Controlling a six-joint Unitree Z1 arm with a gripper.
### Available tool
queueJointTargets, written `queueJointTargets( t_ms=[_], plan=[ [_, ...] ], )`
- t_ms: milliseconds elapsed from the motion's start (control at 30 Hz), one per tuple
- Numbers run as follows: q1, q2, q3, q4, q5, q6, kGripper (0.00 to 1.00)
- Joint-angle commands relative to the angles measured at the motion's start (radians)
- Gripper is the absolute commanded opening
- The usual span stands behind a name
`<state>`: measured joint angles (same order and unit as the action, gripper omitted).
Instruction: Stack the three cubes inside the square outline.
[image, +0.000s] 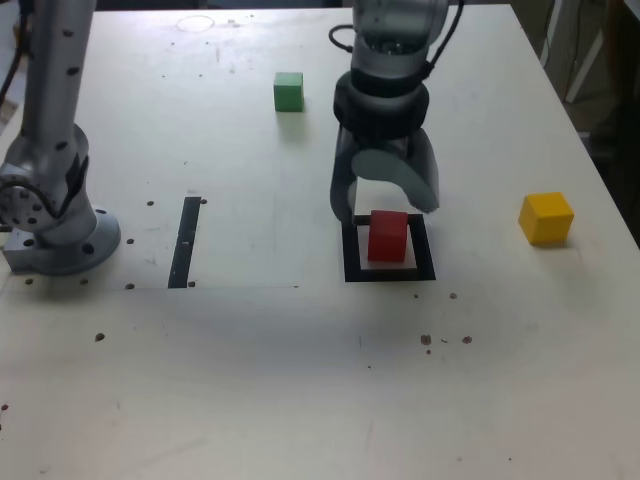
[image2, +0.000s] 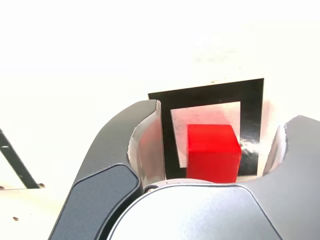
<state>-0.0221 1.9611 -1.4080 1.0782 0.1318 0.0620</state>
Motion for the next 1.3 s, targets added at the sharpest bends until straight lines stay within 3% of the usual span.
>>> queueJointTargets(
  t_ms=[0,800,1067,1267],
  plan=[
    [0.005,-0.026,0.009,0.005,0.015,-0.004,1.00],
    [0.030,-0.088,0.003,0.076,0.089,0.015,1.00],
    [0.031,-0.005,-0.155,0.110,0.087,0.072,1.00],
    [0.022,0.090,-0.297,0.182,0.083,0.090,1.00]
  ],
)
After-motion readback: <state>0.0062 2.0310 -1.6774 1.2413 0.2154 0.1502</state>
